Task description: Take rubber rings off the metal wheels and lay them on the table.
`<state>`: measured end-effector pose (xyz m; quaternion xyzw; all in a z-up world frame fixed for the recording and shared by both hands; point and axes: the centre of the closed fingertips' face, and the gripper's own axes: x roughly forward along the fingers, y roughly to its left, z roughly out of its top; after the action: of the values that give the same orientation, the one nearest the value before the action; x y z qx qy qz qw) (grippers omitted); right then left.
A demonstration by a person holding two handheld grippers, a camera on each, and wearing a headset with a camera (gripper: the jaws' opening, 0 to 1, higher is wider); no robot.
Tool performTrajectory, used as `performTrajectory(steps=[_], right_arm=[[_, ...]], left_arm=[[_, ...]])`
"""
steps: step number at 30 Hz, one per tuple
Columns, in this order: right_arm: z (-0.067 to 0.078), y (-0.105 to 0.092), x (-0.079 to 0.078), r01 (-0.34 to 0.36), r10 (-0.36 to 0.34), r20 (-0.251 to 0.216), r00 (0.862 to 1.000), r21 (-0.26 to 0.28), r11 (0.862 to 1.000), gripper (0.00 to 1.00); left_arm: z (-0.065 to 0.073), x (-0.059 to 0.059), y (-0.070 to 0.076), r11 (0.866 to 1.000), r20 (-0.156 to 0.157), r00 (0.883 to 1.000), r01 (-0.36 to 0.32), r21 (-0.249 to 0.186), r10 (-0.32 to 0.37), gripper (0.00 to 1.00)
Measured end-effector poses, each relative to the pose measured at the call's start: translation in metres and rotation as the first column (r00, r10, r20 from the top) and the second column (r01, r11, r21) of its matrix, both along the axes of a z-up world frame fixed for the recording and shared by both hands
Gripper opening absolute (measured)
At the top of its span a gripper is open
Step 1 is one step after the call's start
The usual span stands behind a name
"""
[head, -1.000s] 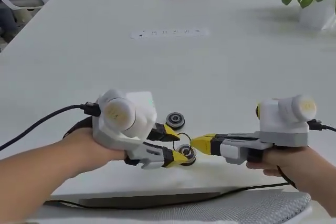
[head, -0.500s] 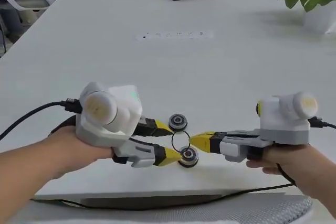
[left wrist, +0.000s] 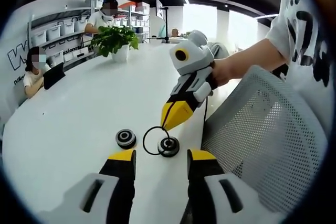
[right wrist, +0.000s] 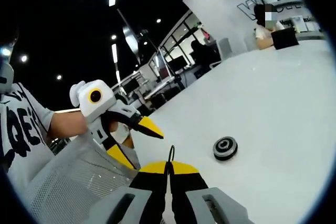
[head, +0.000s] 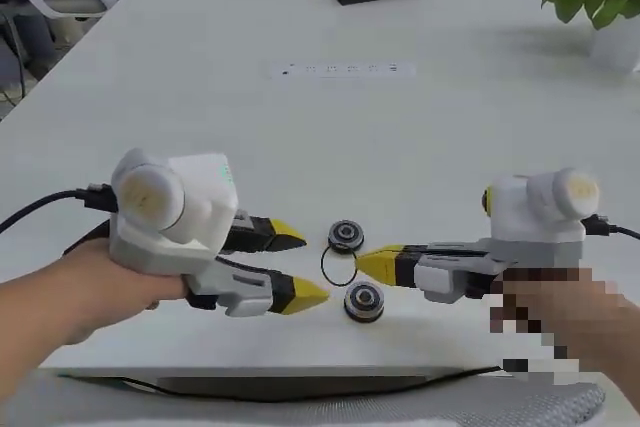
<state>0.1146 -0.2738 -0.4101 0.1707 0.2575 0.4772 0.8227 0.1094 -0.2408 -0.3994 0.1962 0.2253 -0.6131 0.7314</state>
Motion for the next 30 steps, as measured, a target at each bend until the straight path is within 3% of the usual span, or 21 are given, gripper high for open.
performTrajectory(steps=[17,30], right_arm=[[-0.012,0.011,0.005,-0.059,0.059,-0.009,0.998,-0.06,0.996,0.0],[-0.015,0.029,0.004,-0.101,0.1,-0.011,0.995,-0.08,0.992,0.0]], left_arm=[[0.006,0.007,0.023,0.998,-0.016,0.998,-0.068,-0.011,0.068,0.41],[0.003,0.006,0.038,0.996,-0.021,0.996,-0.084,0.015,0.084,0.42]])
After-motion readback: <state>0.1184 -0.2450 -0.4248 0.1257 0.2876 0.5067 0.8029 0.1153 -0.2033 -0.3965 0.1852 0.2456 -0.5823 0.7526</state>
